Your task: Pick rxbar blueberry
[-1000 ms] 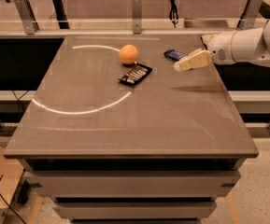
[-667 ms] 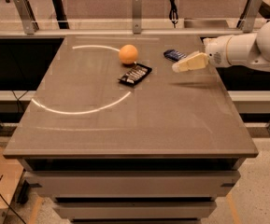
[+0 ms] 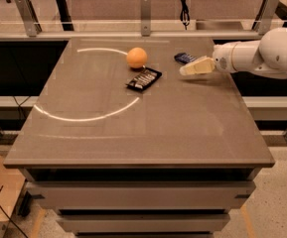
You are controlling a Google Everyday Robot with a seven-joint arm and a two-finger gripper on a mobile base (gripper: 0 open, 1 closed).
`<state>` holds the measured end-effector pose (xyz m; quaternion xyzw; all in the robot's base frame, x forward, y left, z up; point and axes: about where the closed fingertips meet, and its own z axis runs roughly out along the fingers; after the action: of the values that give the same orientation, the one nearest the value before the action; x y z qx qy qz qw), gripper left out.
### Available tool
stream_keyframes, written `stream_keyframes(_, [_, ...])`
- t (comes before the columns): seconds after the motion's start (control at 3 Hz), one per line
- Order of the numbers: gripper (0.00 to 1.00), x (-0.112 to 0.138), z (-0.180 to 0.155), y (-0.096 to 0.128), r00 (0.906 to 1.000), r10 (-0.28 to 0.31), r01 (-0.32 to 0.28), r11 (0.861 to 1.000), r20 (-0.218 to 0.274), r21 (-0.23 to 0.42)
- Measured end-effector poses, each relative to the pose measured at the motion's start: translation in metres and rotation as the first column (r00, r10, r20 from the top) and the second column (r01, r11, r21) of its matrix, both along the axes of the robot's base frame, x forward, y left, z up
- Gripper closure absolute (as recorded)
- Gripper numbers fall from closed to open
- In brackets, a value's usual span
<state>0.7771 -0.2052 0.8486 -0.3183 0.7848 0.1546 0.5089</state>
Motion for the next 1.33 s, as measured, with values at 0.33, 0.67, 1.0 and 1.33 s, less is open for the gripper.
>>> stream_keyframes(0.33, [0.00, 0.011, -0.015, 0.008, 0.9994, 0.011, -0.010, 1.000, -0.034, 0.022])
stream_keyframes(0.67, [0.18, 0.016, -0.028, 0.018, 0.9972, 0.034, -0.031, 0.999, -0.068, 0.031])
stream_keyframes(1.0, [0.41, 0.016, -0.029, 0.021, 0.9965, 0.037, -0.035, 0.999, -0.075, 0.030])
stream_keyframes(1.33, [0.63, 0.016, -0.028, 0.021, 0.9965, 0.037, -0.035, 0.999, -0.075, 0.030])
